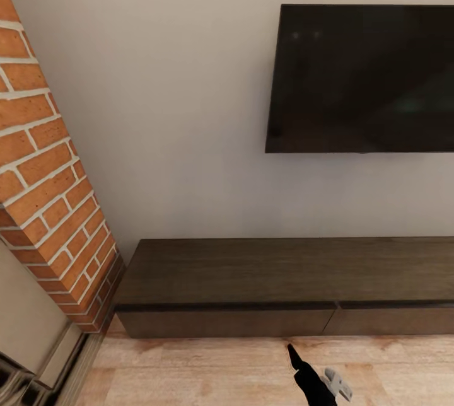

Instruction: Place each of the two pumpkins and all three candles from the living room inside a cabinet in the living room (use any cabinet), then make sure every cabinet is closed, and position the cauldron so it is next to a table in the living room.

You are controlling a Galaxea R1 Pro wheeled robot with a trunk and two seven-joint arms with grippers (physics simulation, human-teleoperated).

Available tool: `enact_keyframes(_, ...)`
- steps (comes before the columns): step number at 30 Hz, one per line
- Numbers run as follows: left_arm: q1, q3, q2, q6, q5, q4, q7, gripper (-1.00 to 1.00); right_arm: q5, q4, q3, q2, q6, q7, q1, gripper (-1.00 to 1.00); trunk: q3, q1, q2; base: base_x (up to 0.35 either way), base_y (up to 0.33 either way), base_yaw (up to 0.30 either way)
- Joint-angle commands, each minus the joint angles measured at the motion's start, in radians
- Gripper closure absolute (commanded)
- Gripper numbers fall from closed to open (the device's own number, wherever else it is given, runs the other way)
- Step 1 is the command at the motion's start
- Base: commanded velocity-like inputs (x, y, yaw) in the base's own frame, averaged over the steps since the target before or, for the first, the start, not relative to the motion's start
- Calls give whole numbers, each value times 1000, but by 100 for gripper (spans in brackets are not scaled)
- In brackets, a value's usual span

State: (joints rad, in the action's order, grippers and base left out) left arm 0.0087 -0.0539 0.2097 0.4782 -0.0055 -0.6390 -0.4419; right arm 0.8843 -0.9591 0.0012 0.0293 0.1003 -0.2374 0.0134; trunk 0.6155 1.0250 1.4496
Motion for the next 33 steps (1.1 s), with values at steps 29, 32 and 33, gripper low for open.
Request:
enact_keyframes(29,-1,2,1,-2,13,-14,-20,-100,337,1,-7,-7,-114,-276,4,-100,7,8,14,0,0,0)
enact_keyframes(32,-1,2,1,-1,13,-14,-20,-100,337,0,-7,-6,-113,-277,5,-100,16,19,35,0,0,0)
enact_keyframes(33,-1,2,1,-1,13,-14,-20,-100,337,0,-7,-6,-112,-277,5,-100,20,23,42,0,0,0)
